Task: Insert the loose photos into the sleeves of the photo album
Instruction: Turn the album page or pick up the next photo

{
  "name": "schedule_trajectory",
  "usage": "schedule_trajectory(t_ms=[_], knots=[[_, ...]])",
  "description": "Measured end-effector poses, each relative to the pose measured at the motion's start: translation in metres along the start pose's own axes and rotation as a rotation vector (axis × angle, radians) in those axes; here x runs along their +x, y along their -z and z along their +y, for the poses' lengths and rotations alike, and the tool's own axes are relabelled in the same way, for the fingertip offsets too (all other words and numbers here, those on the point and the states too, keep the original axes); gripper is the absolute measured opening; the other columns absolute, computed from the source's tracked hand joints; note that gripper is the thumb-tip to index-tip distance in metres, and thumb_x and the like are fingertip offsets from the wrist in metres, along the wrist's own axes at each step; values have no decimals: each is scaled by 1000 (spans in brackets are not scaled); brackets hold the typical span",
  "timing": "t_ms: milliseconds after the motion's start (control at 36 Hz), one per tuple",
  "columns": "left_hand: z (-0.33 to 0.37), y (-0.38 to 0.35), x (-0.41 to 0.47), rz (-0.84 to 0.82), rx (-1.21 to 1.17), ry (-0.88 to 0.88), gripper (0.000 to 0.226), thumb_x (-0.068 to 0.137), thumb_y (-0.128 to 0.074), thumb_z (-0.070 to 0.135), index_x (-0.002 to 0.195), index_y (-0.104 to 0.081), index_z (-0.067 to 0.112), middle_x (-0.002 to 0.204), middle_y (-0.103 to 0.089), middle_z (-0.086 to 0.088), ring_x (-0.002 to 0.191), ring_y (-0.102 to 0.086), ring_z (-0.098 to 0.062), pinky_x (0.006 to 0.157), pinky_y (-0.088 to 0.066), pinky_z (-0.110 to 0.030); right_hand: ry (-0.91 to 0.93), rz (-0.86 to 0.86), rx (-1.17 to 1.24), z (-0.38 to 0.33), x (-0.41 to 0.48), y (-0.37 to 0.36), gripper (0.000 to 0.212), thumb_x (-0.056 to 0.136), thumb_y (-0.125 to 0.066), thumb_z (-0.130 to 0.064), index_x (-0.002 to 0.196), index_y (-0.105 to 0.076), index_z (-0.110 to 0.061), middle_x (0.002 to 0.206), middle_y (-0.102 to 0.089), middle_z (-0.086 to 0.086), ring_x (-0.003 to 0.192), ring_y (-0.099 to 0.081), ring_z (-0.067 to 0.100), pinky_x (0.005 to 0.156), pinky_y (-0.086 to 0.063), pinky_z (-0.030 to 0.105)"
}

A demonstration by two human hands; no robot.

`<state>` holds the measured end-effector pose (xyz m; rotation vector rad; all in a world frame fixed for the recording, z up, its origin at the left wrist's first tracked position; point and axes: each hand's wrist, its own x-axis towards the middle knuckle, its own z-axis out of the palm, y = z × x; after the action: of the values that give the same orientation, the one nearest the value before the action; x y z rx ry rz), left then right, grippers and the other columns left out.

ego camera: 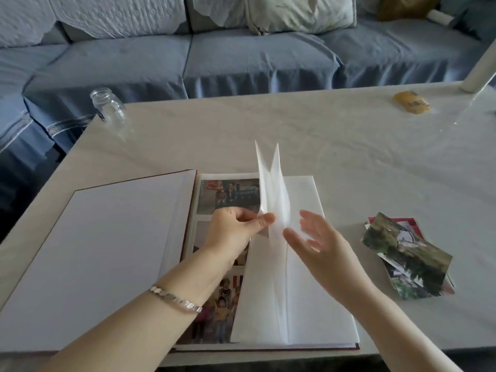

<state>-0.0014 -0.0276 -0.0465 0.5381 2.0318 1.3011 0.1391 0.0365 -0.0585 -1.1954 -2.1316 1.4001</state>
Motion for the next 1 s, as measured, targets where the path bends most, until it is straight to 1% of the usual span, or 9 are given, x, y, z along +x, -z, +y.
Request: schedule_trajectory(t_ms=[167, 278, 417, 611, 750, 806, 861, 917, 1000], knots=[[-2, 22, 2, -6, -53, 54, 39, 69, -79, 34, 53, -47, 18, 63, -70, 0, 43, -50, 1, 48, -36, -17, 285, 217, -304, -16, -3, 6, 41, 85, -57, -37, 123, -57, -23, 138, -44, -10, 128, -40, 8, 91, -29, 17], [-4, 45, 7, -33, -30, 83, 36, 68, -81, 28, 58, -50, 15, 69, -71, -4, 53, -57, -6, 49, -41, -16, 414, 163, -383, -26, 2, -5, 41, 86, -50, -43, 119, -61, -22, 138, -44, -11, 135, -32, 8, 102, -31, 26], [-6, 96, 14, -55, 56, 82, 9, 77, -75, 12, 75, -66, 12, 59, -67, 5, 50, -60, -4, 42, -40, -12, 572, 23, -415, -38, 13, -28, 38, 90, -50, -46, 118, -62, -24, 128, -42, -23, 131, -26, -5, 104, -22, 14], [-15, 200, 22, 171, 155, 202, 14, 86, -66, 7, 90, -56, 15, 64, -62, 4, 47, -58, -8, 36, -40, -13, 597, -356, -536, -61, 29, -79, 54, 94, -40, -48, 144, -23, -38, 151, -13, -21, 140, -11, 0, 108, -12, 12], [-49, 265, 35, 433, 595, 215, 8, 86, -60, 16, 84, -55, 10, 88, -63, -14, 81, -60, -29, 66, -44, -31, 605, -505, -621, -69, 33, -120, 59, 93, -30, -59, 146, -12, -41, 154, 5, -21, 142, 0, 0, 109, -4, 14], [-65, 279, 36, 452, 682, 253, 15, 84, -61, 21, 91, -52, 12, 96, -61, -11, 86, -59, -29, 70, -44, -34, 610, -539, -652, -67, 35, -137, 79, 77, -11, -78, 147, -8, -41, 155, 8, -20, 142, 6, 0, 107, 2, 13], [-77, 280, 36, 440, 708, 290, 35, 83, -63, 21, 114, -49, 15, 110, -58, -10, 95, -58, -29, 78, -46, -35, 605, -574, -706, -64, 36, -151, 101, 57, 9, -79, 148, -9, -38, 156, 7, -15, 142, 9, 3, 105, 8, 14], [-88, 271, 36, 467, 826, 292, 51, 86, -61, 18, 132, -39, 14, 121, -53, -12, 106, -54, -32, 81, -43, -35, 605, -565, -756, -61, 39, -163, 102, 61, 15, -75, 146, -23, -34, 157, -5, -8, 145, -1, 10, 107, 5, 20], [-102, 248, 38, 551, 1056, 30, 48, 81, -64, 6, 127, -48, 4, 122, -49, -22, 107, -51, -42, 88, -45, -43, 613, -465, -826, -55, 43, -174, 75, 92, 3, -58, 117, -63, -33, 131, -57, -2, 123, -53, 20, 98, -37, 32]])
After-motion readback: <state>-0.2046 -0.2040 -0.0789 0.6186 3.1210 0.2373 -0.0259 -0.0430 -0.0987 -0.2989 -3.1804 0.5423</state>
